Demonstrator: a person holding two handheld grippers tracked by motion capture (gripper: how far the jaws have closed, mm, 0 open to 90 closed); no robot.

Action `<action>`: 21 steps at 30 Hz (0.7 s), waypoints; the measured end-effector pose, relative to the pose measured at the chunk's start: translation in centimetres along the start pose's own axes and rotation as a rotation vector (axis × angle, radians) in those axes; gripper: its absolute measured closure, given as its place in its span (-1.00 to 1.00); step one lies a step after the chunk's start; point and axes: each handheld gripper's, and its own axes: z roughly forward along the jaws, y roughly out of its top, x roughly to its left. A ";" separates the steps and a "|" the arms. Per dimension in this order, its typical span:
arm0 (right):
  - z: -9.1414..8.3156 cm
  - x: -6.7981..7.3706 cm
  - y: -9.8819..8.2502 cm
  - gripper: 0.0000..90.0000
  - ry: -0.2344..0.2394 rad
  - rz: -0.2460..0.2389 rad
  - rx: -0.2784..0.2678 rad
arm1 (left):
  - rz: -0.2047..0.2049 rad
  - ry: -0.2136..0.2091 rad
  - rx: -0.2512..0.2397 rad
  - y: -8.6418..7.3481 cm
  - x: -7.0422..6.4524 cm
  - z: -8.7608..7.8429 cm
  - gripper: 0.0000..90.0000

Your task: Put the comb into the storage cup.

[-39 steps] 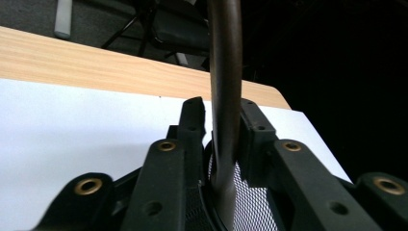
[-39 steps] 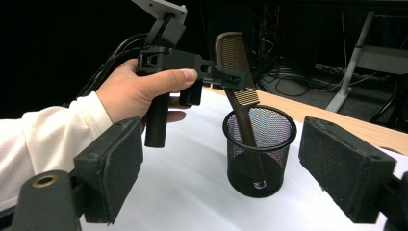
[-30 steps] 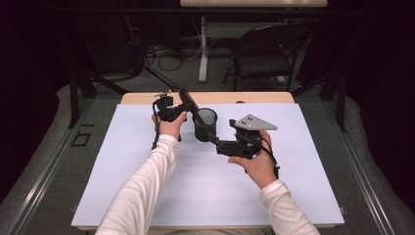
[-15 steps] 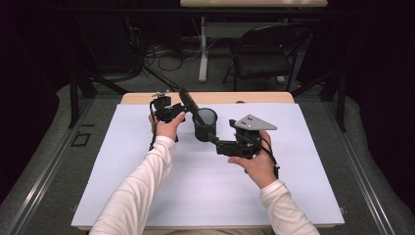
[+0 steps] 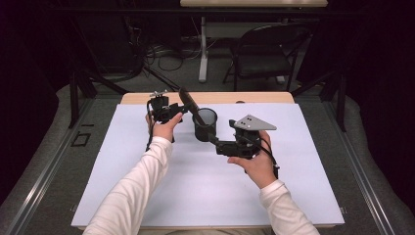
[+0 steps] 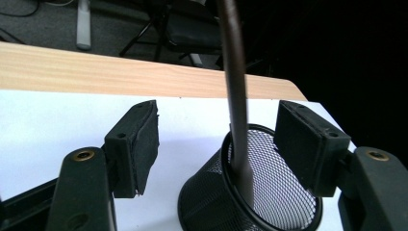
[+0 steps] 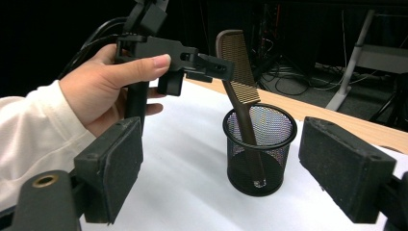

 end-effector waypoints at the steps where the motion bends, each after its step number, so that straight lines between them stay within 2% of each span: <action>1: 0.0 0.0 0.0 -0.66 0.000 0.002 0.000 | 0.012 0.003 0.002 0.1 -0.1 -0.1 -0.27; 7: -0.1 -0.1 0.0 -0.66 -0.003 0.003 0.002 | 0.080 0.018 -0.004 0.3 -0.4 -1.1 -0.27; 10: -0.1 -0.1 0.0 -0.66 -0.003 0.002 0.004 | 0.100 0.021 0.002 0.3 -0.4 -1.5 -0.27; 13: 0.0 -0.1 0.0 -0.66 -0.001 0.004 0.002 | 0.103 0.008 0.011 0.3 -0.4 -2.0 -0.26; 18: 0.1 -0.1 0.0 -0.66 -0.003 0.003 0.010 | 0.196 0.041 0.011 0.5 -0.7 -3.0 -0.26; 21: 0.1 -0.1 -0.1 -0.66 -0.007 0.000 0.012 | 0.208 0.036 -0.002 0.5 -0.8 -3.7 -0.34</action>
